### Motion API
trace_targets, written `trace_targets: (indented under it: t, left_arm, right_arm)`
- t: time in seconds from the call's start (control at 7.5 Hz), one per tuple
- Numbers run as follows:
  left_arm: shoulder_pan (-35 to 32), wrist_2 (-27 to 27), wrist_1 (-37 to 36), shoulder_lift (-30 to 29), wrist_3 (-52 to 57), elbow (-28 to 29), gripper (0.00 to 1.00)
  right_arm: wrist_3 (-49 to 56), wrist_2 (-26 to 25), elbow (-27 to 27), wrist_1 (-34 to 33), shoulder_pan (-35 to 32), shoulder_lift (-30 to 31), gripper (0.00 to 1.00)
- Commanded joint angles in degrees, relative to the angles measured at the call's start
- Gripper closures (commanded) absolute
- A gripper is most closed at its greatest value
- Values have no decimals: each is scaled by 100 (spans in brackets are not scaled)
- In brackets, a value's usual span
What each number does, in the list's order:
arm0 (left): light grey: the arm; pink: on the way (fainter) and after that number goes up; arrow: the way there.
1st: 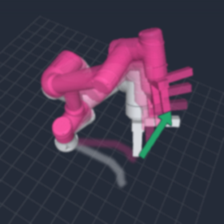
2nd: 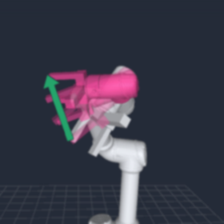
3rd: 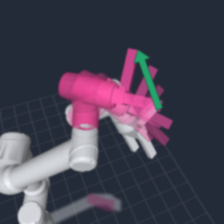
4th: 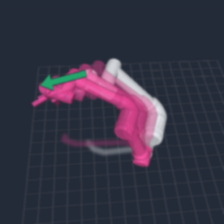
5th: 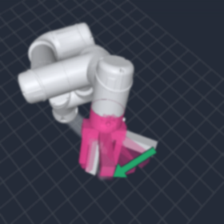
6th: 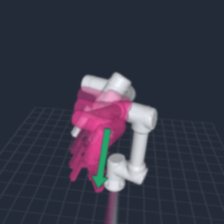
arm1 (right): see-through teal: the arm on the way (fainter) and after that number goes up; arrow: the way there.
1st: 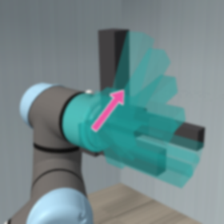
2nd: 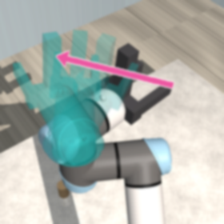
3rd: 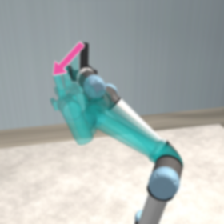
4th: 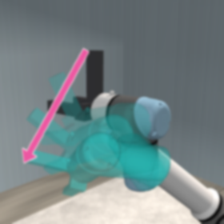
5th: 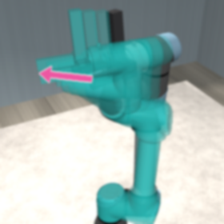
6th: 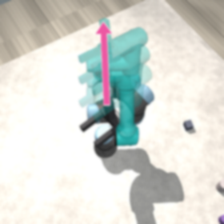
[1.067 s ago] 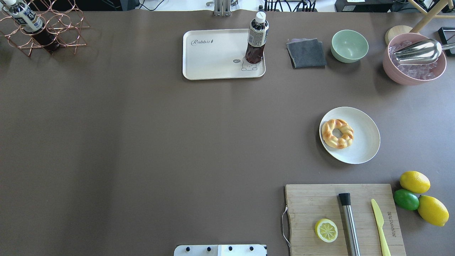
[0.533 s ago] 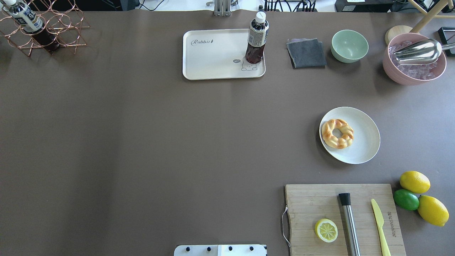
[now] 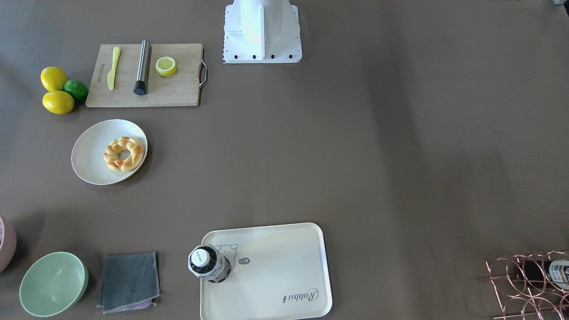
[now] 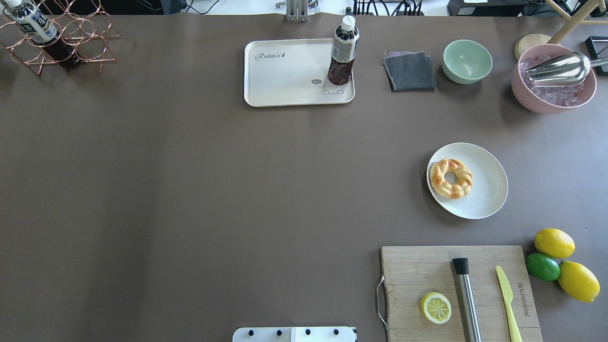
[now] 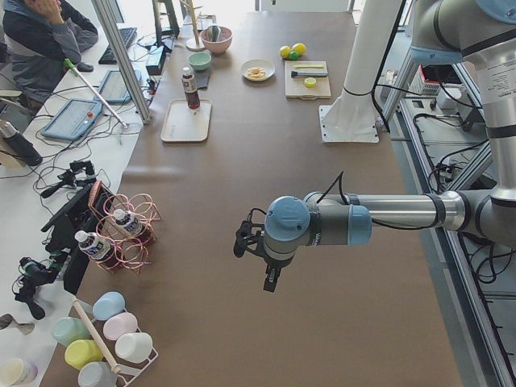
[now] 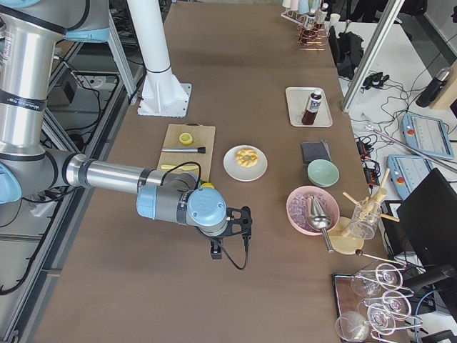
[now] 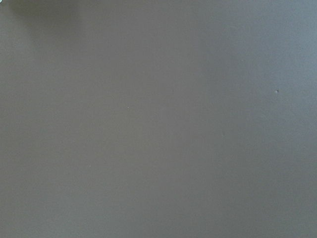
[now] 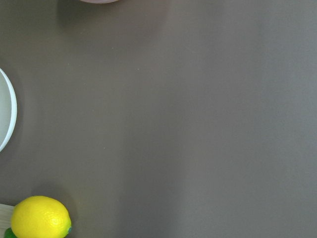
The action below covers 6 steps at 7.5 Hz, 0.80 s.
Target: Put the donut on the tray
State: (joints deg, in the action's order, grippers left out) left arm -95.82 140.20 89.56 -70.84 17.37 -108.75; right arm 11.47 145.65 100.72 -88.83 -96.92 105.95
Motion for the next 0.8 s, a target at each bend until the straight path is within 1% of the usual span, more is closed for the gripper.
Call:
trace_targets:
  t: [0.0,0.27,0.4,0.53,0.67]
  left_arm:
    - [-7,-28,141,9,-6,20,2]
    - [-7,-37,141,9,-14,12,3]
    - [-7,-37,141,9,-14,12,3]
    - [-7,-45,141,9,-23,12,3]
    - [-7,-45,141,9,-23,20,3]
  right_arm:
    - [-650,333,61,23,704,-101,0]
    - [-1564,323,44,565,1339,-303,0]
    - [-2500,298,35,1125,1655,-382,0]
    - [-3397,97,18,1844,2076,-391,0]
    - [-4302,-296,-26,2443,2620,-426,0]
